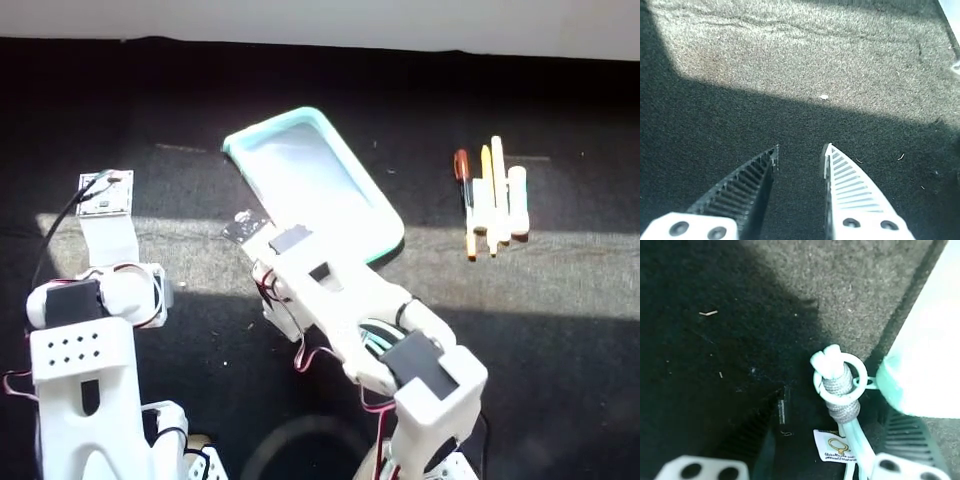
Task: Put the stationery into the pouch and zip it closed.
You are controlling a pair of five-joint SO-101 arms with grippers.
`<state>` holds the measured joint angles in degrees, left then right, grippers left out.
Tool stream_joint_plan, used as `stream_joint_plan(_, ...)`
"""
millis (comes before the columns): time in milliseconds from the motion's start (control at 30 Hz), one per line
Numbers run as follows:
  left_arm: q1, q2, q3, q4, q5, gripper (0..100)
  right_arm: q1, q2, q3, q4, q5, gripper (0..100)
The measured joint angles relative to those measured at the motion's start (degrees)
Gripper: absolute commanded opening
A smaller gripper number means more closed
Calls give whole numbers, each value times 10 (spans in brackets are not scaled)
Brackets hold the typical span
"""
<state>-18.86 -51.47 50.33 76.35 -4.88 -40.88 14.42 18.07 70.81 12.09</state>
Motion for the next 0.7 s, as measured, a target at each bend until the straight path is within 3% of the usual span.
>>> stream_joint_plan(133,0,-7,0,0,0,161,7,9,-5,4,20,6)
stream_joint_plan(433,0,-7,0,0,0,161,20,-7,-11,3,21,6)
stream_joint_plan(700,0,-11,5,-20,0,161,69,-224,-7,59,21,6)
